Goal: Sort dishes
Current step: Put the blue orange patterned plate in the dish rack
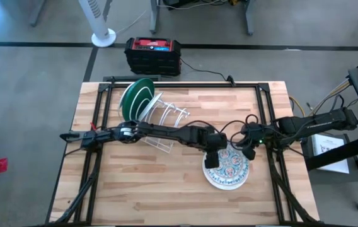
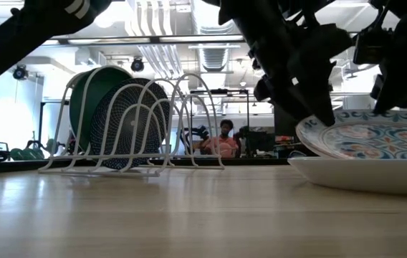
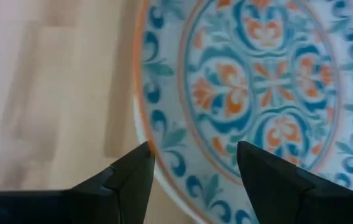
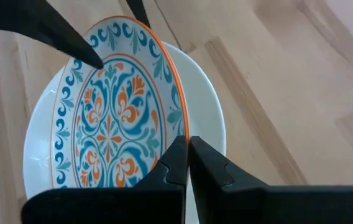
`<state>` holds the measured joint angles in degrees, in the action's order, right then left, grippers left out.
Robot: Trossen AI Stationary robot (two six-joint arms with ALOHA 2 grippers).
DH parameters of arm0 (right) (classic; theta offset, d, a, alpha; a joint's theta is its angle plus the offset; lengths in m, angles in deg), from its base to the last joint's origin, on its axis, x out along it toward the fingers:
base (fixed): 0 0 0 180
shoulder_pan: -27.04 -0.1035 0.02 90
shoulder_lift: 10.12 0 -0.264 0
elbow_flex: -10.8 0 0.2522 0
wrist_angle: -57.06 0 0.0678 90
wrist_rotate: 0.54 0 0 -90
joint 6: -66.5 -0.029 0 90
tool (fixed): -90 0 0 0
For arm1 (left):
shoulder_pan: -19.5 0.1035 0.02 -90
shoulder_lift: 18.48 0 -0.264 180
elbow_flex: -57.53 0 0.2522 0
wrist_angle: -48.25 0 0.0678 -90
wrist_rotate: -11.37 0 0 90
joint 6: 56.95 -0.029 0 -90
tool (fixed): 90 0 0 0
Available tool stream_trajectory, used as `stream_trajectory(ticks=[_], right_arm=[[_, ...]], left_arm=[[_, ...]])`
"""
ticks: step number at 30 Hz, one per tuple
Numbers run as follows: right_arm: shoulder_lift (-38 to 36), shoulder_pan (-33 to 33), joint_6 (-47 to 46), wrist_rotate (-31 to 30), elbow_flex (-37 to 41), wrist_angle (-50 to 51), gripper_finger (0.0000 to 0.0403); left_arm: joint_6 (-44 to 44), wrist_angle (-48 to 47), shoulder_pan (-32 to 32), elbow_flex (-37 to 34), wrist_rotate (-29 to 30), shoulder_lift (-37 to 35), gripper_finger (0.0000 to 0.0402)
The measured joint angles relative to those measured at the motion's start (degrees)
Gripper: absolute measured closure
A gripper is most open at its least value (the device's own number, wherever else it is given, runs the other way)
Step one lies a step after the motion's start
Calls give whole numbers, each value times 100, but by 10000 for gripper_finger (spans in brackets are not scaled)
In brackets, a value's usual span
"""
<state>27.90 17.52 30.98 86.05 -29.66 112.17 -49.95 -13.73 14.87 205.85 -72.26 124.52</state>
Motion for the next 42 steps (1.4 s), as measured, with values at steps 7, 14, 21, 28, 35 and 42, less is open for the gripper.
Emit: stream_trajectory(ticks=[7,14,21,28,35,42], right_arm=[[0,0,263,-133,0,-175,403],[-9,0,507,-148,0,-437,403],[-11,0,642,-254,0,-501,403],[-10,-2,723,-259,0,-655,403],[-12,-2,729,-261,0,-718,403],[-28,-7,729,-216,-26,-760,403]], left_arm=[[-79,163,124,-35,-237,11,185],[-181,396,242,-47,-869,67,185],[-188,565,319,-172,-1231,74,196],[-194,991,421,-465,-1939,74,243],[-81,1056,482,-507,-2077,74,301],[150,1062,506,-507,-2245,46,356]])
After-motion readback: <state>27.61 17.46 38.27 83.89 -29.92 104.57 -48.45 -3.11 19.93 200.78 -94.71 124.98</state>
